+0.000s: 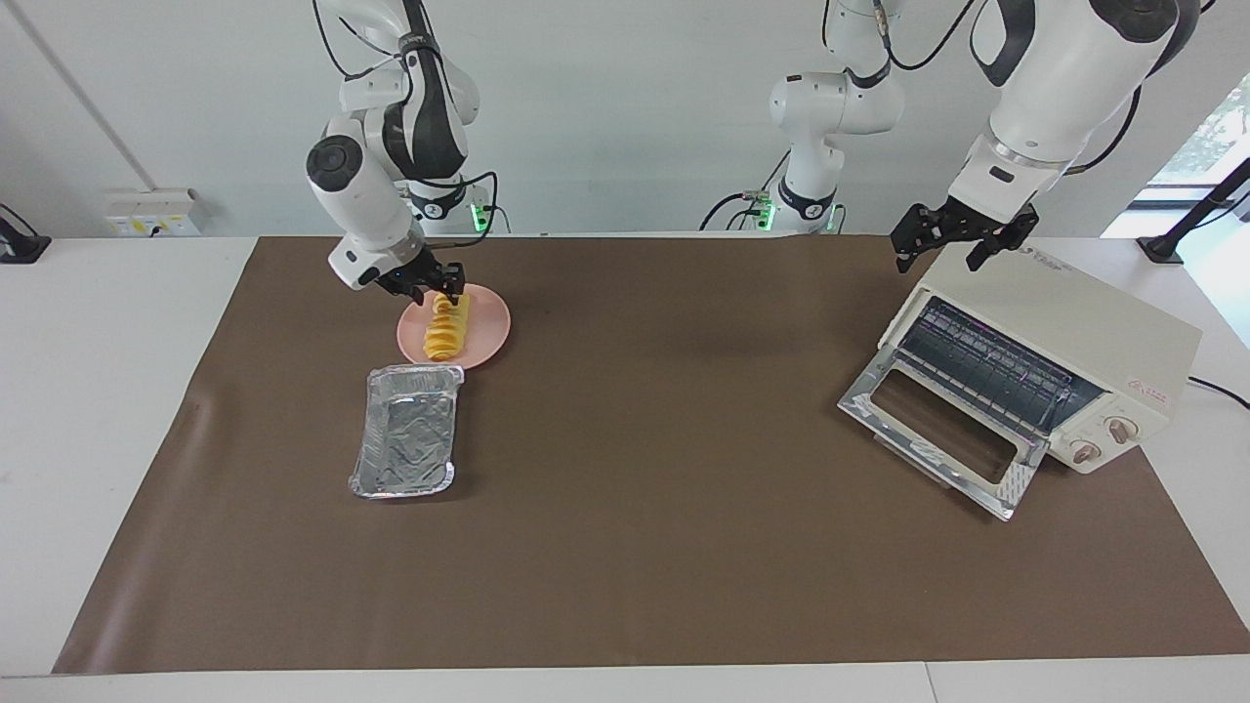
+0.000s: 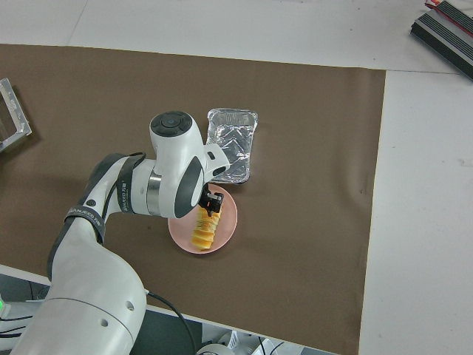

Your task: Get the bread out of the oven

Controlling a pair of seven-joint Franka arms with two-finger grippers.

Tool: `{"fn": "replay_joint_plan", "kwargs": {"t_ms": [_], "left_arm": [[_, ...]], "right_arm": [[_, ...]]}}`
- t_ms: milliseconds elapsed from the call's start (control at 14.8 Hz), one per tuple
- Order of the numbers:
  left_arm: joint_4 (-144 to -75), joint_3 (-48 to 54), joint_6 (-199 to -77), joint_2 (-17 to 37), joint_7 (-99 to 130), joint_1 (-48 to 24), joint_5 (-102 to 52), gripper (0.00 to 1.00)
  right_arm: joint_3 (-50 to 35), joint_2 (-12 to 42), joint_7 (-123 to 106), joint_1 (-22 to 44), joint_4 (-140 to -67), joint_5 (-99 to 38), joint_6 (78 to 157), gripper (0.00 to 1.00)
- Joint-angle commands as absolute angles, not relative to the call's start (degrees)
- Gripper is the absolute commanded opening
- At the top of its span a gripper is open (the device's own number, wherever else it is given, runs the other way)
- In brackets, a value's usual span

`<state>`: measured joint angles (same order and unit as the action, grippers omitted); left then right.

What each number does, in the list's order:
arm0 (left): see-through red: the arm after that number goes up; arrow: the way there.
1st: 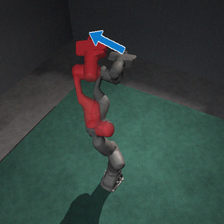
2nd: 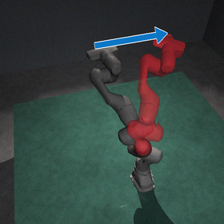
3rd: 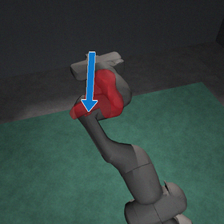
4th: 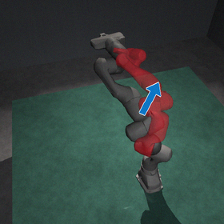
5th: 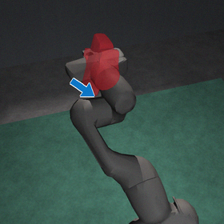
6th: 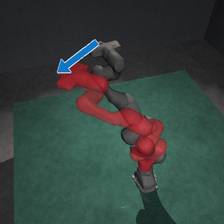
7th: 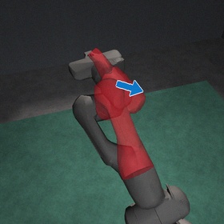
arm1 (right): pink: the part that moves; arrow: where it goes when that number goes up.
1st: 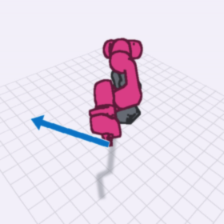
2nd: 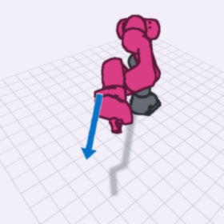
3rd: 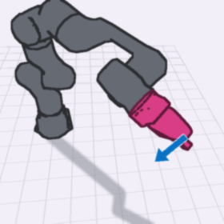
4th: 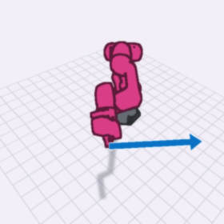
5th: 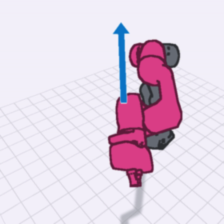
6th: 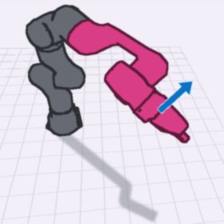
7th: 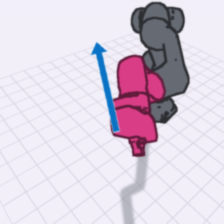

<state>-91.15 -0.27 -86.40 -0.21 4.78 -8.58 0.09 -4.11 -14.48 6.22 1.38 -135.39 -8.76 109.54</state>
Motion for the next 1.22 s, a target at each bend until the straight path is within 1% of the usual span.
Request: {"fn": "replay_joint_plan", "kwargs": {"t_ms": [0, 135, 203, 338, 406, 541, 744, 879, 947, 1150], "left_arm": [[-91.23, -0.09, -86.66, -0.79, 4.39, -8.0, -0.88, 1.0], [-91.23, -0.09, -86.66, -0.79, 4.48, -8.0, -0.88, 1.0], [-91.23, -0.09, -86.66, -0.79, 4.4, -8.0, -0.88, 1.0], [-91.23, -0.09, -86.66, -0.88, 4.39, -8.0, -0.88, 1.0], [-91.23, -0.09, -86.66, -0.88, 4.39, -8.0, -0.88, 1.0], [-91.23, -0.09, -86.66, -0.79, 4.39, -8.0, -0.88, 1.0], [-91.23, -0.09, -86.66, -0.79, 4.39, -8.0, -0.88, 1.0], [-91.23, -0.09, -86.66, -0.79, 4.39, -8.0, -0.88, 1.0], [-91.23, -0.09, -86.66, -0.79, 4.39, -8.0, -0.88, 1.0], [-91.23, -0.09, -86.66, -0.79, 4.39, -8.0, -0.88, 1.0]], "right_arm": [[-4.13, -14.67, 4.4, -1.66, -126.5, -7.56, 101.88, 1.0], [-3.61, -16.51, 2.82, -3.07, -123.5, -5.03, 98.89, 1.0], [-3.6, -17.13, 1.25, -4.9, -120.88, -3.27, 97.4, 1.0], [-3.78, -16.7, -1.31, -6.85, -111.93, -2.73, 89.86, 1.0], [-3.69, -16.53, -2.36, -7.38, -108.49, -2.46, 87.65, 1.0], [-3.78, -16.35, -3.6, -7.73, -103.91, -0.54, 86.14, 1.0], [-3.87, -10.48, -3.69, -7.91, -95.56, 0.0, 83.5, 1.0], [-3.87, -6.79, -3.69, -7.91, -91.25, 0.09, 82.27, 1.0], [-3.87, -5.81, -3.69, -7.91, -90.53, 0.09, 82.35, 1.0], [-3.87, -5.19, -3.6, -8.61, -91.05, 0.44, 82.27, 1.0]]}}
